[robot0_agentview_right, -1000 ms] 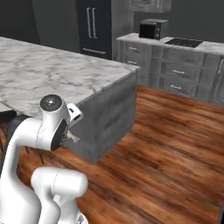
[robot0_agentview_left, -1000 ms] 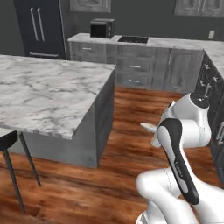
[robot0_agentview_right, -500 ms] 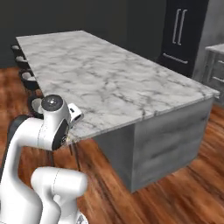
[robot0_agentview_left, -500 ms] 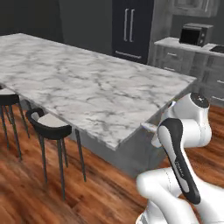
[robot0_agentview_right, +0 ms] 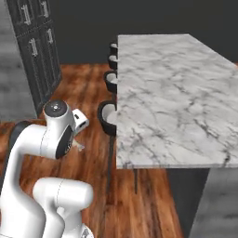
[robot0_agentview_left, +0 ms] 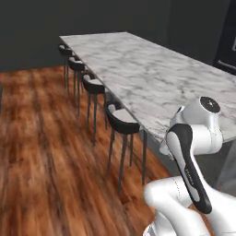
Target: Place the fish on the top rack of the oven, and slide the tray back inside. Close the oven door.
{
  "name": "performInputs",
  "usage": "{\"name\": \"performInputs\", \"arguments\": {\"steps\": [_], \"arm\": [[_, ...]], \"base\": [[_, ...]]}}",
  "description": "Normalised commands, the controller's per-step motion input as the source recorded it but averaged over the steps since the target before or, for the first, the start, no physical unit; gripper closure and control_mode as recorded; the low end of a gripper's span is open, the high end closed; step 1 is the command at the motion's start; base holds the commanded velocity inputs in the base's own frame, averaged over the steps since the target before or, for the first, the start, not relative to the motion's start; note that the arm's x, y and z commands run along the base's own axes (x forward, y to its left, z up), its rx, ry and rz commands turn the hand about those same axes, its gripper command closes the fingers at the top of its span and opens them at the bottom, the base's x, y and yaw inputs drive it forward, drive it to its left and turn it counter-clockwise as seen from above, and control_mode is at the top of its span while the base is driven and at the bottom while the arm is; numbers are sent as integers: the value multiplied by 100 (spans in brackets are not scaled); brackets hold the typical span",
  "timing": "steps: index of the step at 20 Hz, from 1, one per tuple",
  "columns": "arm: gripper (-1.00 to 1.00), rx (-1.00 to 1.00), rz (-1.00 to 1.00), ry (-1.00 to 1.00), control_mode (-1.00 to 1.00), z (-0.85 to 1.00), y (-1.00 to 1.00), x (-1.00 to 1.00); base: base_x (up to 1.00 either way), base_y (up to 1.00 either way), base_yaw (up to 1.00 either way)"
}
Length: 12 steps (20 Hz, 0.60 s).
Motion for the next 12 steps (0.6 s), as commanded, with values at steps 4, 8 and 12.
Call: {"name": "performInputs", "arguments": {"steps": [4, 8, 12], "arm": [[100, 0, 0, 0, 100, 0, 0, 0], [100, 0, 0, 0, 100, 0, 0, 0], [100, 0, 0, 0, 100, 0, 0, 0]], "base": [[34, 36, 66], [48, 21, 62], [43, 17, 62]]}}
